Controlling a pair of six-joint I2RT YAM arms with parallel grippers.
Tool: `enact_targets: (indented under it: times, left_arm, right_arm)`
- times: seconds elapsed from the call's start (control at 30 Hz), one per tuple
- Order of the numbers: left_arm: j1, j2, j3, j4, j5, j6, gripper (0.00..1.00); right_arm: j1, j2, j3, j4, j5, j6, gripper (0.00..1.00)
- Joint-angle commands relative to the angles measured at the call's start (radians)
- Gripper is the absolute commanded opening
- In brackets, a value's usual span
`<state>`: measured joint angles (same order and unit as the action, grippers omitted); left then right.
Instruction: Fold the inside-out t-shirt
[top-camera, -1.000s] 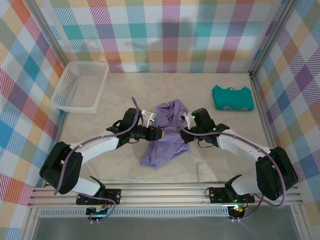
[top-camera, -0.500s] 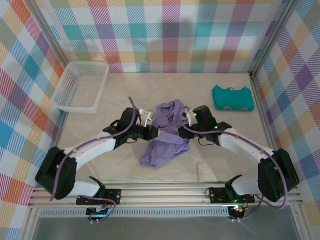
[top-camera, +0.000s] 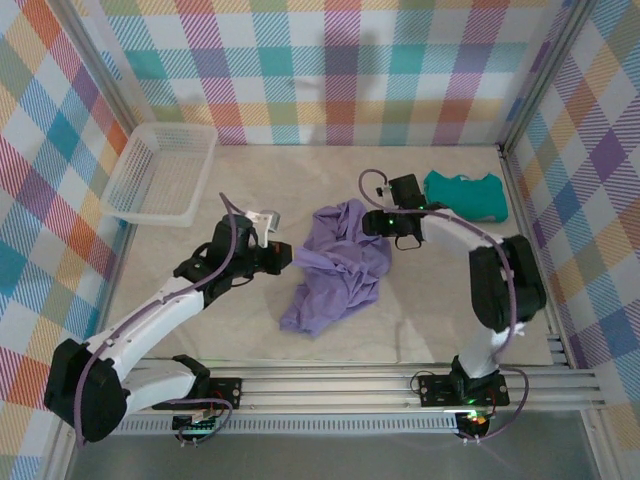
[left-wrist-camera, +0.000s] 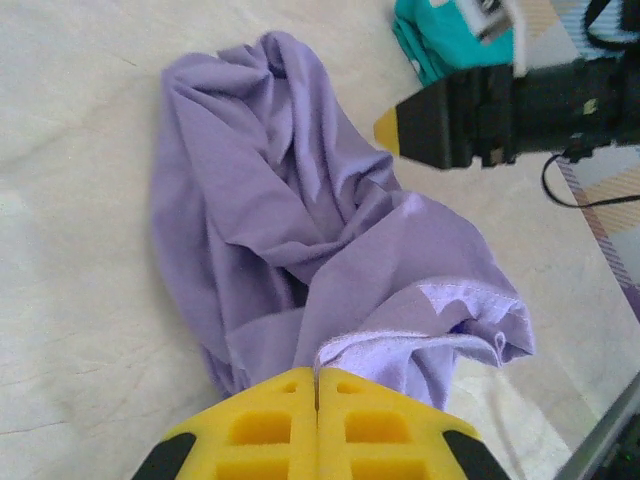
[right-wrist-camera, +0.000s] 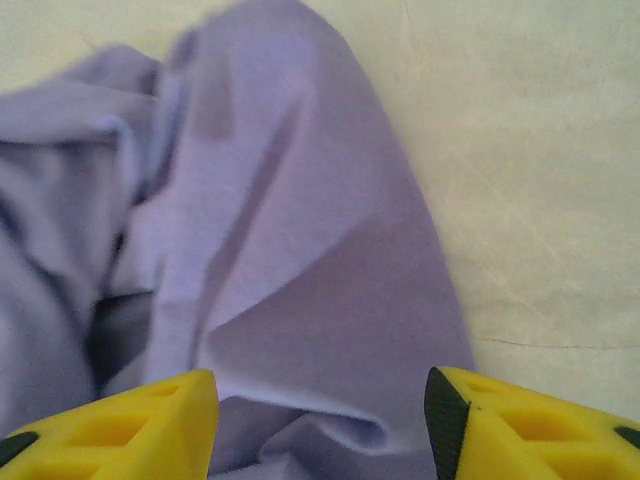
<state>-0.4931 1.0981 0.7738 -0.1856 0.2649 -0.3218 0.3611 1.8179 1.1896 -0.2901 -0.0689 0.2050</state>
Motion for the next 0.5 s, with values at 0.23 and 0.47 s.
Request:
enact_targets:
  times: [0.23, 0.47]
  left_arm:
    - [0.065, -0.041, 0.089, -0.076, -0.067, -0.032, 0.00]
    - [0.226, -0.082, 0.318, -0.231, -0.053, -0.098, 0.00]
  right_arm:
    - [-0.014, 0.090, 0.118, -0.087, -0.010, 0.006, 0.04]
    - [-0.148, -0.271, 0.056, 0.017, -0.091, 0.061, 0.00]
